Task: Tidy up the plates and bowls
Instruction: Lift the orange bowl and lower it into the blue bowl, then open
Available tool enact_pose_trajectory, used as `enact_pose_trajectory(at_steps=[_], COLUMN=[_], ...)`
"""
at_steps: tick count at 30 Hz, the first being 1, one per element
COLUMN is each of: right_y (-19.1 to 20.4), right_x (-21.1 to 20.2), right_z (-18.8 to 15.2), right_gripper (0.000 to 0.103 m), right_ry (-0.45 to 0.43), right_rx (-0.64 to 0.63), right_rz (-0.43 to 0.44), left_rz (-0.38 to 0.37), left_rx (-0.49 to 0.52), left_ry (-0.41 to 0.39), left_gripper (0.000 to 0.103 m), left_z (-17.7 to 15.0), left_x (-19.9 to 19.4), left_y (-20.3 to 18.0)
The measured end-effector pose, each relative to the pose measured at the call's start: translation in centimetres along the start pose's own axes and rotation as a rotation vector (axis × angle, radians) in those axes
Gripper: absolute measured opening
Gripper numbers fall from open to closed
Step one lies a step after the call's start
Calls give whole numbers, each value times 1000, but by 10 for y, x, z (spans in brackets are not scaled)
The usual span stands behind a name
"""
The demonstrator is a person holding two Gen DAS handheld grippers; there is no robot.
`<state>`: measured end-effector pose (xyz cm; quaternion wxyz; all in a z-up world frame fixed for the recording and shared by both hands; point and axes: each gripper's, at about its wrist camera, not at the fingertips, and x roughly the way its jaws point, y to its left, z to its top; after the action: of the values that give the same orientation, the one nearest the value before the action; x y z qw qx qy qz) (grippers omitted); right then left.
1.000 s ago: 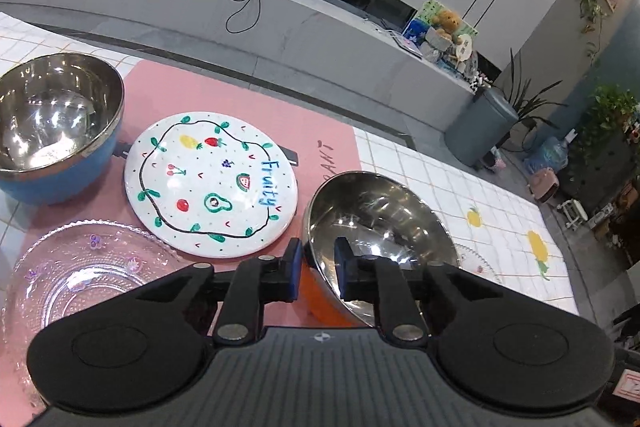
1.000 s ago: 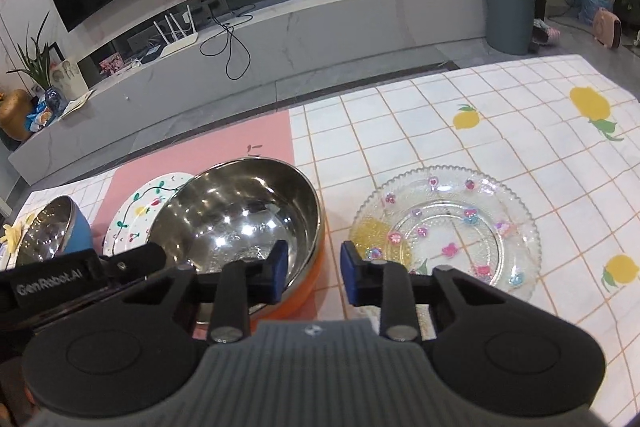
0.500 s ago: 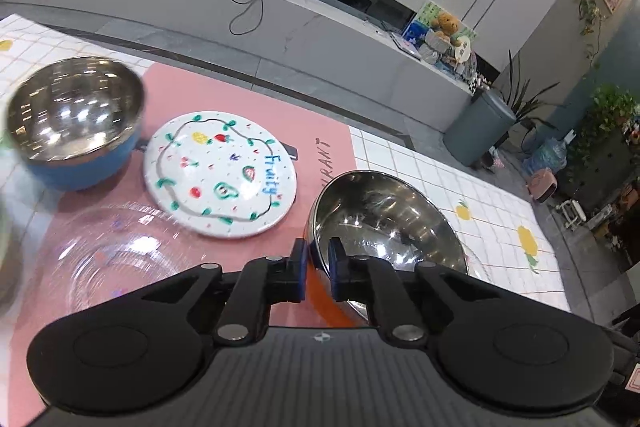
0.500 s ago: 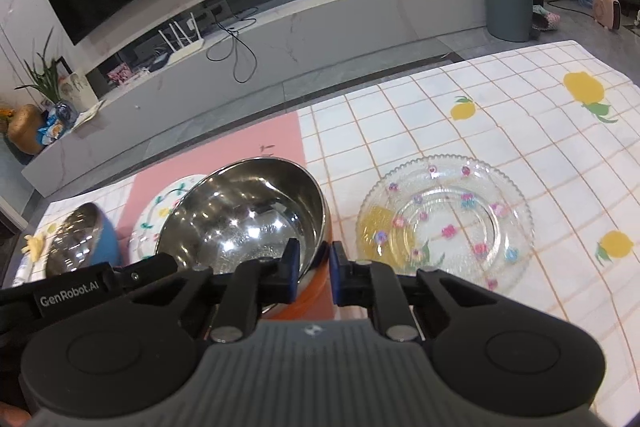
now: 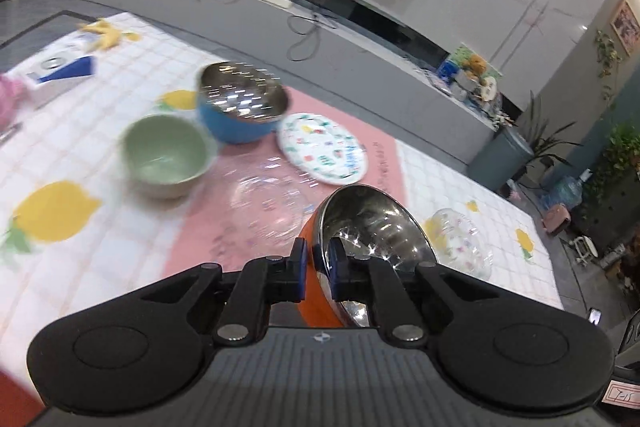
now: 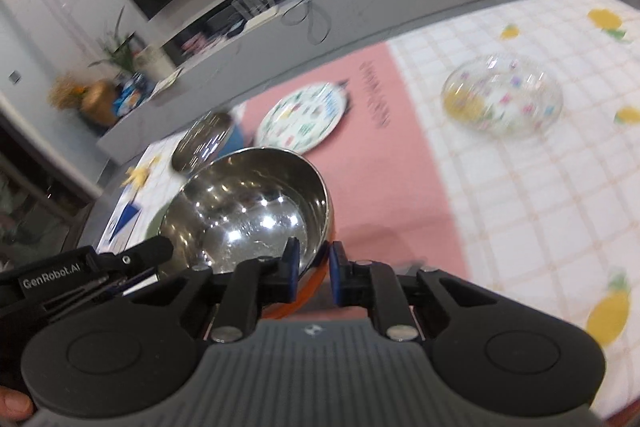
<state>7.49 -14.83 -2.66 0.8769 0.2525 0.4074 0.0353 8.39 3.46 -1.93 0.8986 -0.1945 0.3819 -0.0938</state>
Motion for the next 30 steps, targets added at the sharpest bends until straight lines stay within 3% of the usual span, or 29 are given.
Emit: enact_pose_trajectory(at_steps=[4,10,15,27,30], right_y=[17,40,50,59,61], right_x=[3,12,24,30,29], right_z=[-31,-58,-67,-76,-76], right_gripper=[14,14,14,13,21], right_ry=[50,92,118,130,124], right_rx=[-19,-81,-113,-170,-186], right_rz=[38,58,51,24,32], left_rz=[61,81,125,138,131], left_rx=[-32,-113,-95,-106,-103], left_ry=[8,25,24,55,59], left_gripper=[11,11,11,11,15], left_z=[-18,-36,-41,-52,-51], left_x=[-16,-22,-19,-19,-21], left_y=[29,67,73,88,87])
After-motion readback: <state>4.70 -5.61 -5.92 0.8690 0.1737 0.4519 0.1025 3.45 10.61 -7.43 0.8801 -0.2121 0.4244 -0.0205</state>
